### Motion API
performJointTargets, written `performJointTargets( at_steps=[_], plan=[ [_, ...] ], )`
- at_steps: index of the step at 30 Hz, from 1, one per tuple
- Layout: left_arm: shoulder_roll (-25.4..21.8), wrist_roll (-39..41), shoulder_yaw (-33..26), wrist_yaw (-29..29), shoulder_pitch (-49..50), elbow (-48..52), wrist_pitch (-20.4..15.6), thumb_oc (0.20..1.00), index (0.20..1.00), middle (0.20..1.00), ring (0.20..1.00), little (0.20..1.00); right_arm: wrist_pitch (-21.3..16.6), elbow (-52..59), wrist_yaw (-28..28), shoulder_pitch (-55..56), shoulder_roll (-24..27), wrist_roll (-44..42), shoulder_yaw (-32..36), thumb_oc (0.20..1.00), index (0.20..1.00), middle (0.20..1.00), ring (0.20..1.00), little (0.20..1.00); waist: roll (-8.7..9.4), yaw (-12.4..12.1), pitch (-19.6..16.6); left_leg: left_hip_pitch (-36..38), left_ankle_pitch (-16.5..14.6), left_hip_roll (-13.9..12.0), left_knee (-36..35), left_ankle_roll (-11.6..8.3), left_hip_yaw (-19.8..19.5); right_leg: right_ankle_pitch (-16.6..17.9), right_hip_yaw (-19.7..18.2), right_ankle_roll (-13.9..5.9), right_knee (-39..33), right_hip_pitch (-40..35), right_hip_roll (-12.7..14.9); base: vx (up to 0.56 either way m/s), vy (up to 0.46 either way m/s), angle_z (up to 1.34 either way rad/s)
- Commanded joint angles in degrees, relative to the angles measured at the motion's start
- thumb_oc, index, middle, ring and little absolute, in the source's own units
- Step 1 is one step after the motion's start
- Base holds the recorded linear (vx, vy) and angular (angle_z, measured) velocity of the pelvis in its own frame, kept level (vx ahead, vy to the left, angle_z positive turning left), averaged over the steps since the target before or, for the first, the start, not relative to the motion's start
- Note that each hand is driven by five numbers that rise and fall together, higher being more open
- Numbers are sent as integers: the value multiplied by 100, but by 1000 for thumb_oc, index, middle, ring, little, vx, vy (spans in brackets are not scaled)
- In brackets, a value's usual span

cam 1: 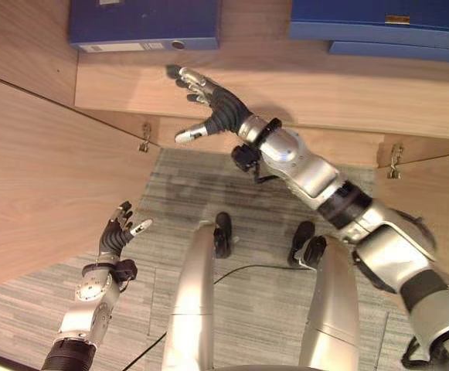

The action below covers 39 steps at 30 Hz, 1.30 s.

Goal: Put the empty folder in the office cabinet

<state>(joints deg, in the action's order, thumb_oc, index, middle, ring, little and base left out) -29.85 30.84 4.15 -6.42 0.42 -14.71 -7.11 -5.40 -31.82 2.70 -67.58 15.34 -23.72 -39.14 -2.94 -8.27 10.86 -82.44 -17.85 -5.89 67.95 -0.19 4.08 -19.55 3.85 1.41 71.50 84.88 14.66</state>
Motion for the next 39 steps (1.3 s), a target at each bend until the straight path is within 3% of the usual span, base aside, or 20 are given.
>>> performJointTargets(
  at_steps=[1,7,14,20,32,39],
  plan=[
    [-400,110,-18,-190,-63,-24,-311,1000,1000,1000,1000,1000,-340,-162,462,-753,-515,-360,312,1000,1000,1000,1000,1000,12,-67,125,-87,273,65,-481,271,15,333,-105,-85,-528,-79,-53,0,0,0],
    [-458,194,128,-296,-154,-86,-356,1000,1000,1000,1000,1000,-329,-1241,1010,-1276,-789,-408,611,1000,1000,1000,1000,1000,-58,-177,139,-78,262,93,-475,282,-5,316,-124,-97,-493,-76,-26,4,9,3],
    [-518,278,160,-368,-95,-192,-350,1000,1000,1000,1000,1000,-274,-1689,1490,-1741,-354,-372,823,1000,1000,1000,1000,1000,-95,-214,139,-139,255,117,-427,293,-13,309,-126,-108,-425,-37,-11,2,4,2],
    [-593,340,194,-403,-54,-169,-380,1000,1000,1000,1000,1000,-249,-2308,1873,-2042,359,-692,1032,1000,1000,1000,1000,1000,-134,-223,160,-145,234,130,-410,294,-8,323,-135,-136,-425,-38,-4,2,17,0],
    [-501,535,344,-358,36,-182,-297,1000,1000,1000,1000,1000,-408,-3233,1781,-1729,1242,-2347,1675,1000,1000,1000,1000,1000,-173,-124,253,-136,197,125,-375,287,54,317,-173,-164,-408,-37,1,0,0,0],
    [-461,593,342,-360,70,-212,-308,1000,1000,1000,1000,1000,-105,-3474,1587,-1582,1332,-2042,1424,1000,1000,1000,1000,1000,-169,-88,252,-160,162,128,-303,304,74,279,-193,-140,-341,-6,-2,4,2,2]
  ],
)
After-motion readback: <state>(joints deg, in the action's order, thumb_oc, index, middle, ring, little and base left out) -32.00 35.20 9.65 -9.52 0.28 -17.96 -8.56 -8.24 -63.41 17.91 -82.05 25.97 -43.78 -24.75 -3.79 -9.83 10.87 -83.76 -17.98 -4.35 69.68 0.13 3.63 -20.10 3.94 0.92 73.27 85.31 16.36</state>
